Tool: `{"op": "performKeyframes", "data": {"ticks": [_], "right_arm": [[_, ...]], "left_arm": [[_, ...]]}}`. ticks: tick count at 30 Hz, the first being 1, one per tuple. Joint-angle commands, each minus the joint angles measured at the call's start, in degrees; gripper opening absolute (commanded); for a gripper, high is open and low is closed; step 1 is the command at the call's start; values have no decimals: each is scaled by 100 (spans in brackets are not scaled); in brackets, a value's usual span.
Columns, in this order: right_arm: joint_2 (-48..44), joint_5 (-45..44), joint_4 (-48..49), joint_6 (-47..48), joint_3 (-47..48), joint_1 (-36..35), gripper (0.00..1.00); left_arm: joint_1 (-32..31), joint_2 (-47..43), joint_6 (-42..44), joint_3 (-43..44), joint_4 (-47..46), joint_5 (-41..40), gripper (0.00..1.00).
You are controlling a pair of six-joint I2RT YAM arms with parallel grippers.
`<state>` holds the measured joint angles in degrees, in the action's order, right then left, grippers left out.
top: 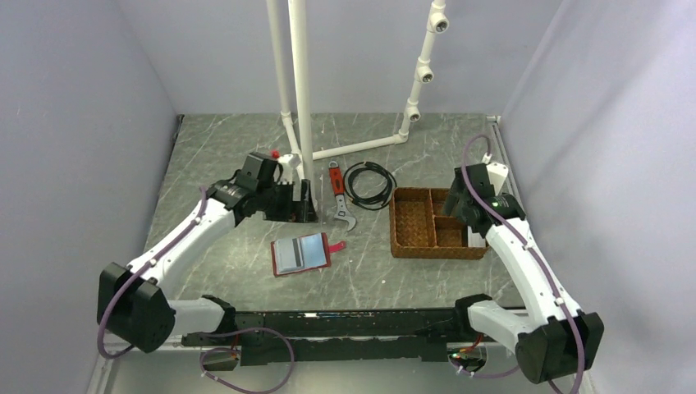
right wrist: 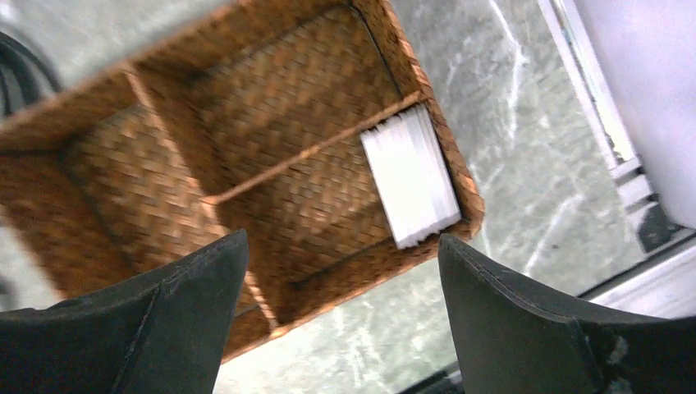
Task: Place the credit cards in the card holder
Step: Pick up the credit card from the storage box.
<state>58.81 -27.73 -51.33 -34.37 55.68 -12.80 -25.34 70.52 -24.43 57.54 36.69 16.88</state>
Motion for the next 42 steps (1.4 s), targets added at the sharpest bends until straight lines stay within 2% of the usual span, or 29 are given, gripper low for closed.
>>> {"op": "performKeyframes", "data": {"ticks": [1, 5, 8, 11, 14, 24, 29, 35, 42], "right_arm": [[286, -104, 485, 1464, 12, 126, 87], [780, 268, 876, 3155, 3, 342, 89], [1104, 225, 764, 3574, 48, 613, 89], [1338, 553, 699, 3811, 74, 878, 89], [1771, 505, 494, 3761, 153, 943, 86], [2194, 381, 553, 3623, 127, 872, 54], [2508, 406, 519, 3635, 145, 855, 50], [2792, 434, 639, 3583, 106, 765, 51], [2915, -74, 546, 3467, 135, 661, 50]], "left_arm": [[-362, 259, 766, 610, -178, 546, 95], [-734, 95, 992, 489, -226, 342, 96], [-893, -118, 1025, 371, -146, 21, 97], [-1022, -285, 1028, 324, -95, -320, 98], [-1212, -348, 1024, 301, -71, -512, 99], [-1556, -152, 1082, 371, 21, -853, 100], [-1561, -58, 1082, 380, 38, -887, 99], [-1561, 20, 1083, 407, 58, -936, 99], [-1561, 83, 1083, 416, 75, -988, 99]]}}
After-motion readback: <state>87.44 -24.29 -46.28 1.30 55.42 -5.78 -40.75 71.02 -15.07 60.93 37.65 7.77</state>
